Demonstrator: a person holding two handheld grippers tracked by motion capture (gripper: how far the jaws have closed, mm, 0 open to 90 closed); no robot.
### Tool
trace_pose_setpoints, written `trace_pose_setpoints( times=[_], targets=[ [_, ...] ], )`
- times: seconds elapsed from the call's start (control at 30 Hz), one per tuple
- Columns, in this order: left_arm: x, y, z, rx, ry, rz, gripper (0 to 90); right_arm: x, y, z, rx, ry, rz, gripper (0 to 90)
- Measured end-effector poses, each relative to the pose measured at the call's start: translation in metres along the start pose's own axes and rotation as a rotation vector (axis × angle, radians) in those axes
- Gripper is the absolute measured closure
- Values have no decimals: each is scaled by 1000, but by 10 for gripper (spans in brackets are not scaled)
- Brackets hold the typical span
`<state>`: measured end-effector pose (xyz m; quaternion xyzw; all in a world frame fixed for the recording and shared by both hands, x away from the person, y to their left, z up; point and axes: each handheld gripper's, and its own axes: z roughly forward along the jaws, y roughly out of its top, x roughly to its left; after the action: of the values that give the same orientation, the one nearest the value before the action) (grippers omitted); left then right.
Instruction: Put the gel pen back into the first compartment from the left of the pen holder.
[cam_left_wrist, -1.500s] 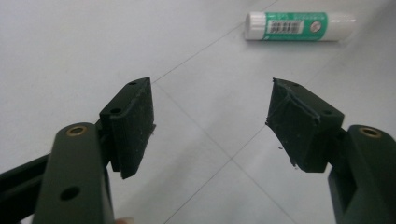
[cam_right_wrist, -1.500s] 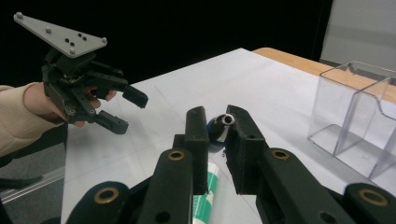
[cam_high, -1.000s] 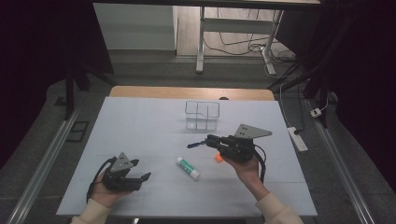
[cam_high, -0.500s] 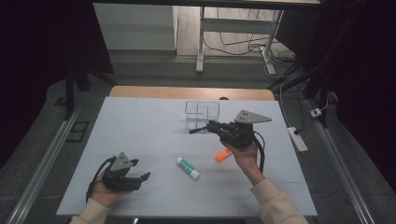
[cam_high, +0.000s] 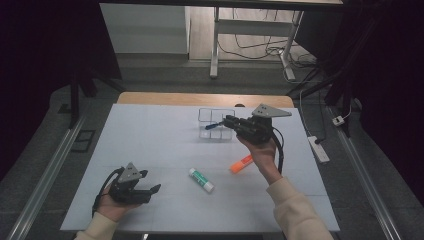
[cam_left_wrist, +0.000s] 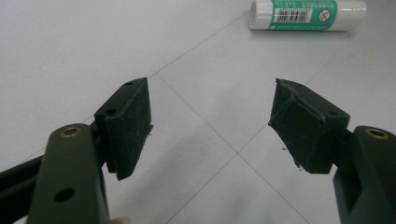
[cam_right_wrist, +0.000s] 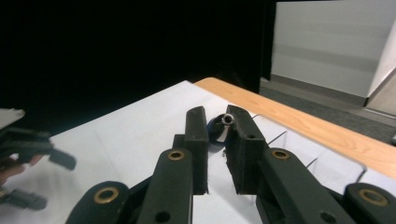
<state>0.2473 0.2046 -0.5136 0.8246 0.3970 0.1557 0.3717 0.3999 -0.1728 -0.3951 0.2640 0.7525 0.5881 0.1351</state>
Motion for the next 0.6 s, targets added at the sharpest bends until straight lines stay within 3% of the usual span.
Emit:
trace_pose_setpoints(
  times=[0.13, 0.37, 0.6],
  targets=[
    [-1, 1, 0, -1, -7, 1, 285, -10, 7, 4, -13, -2, 37, 787],
    [1, 1, 0, -2, -3, -3, 285, -22, 19, 15, -2, -47, 38, 787],
    [1, 0, 1, 0, -4, -2, 284, -33, 19, 30, 28, -70, 57, 786]
  ],
)
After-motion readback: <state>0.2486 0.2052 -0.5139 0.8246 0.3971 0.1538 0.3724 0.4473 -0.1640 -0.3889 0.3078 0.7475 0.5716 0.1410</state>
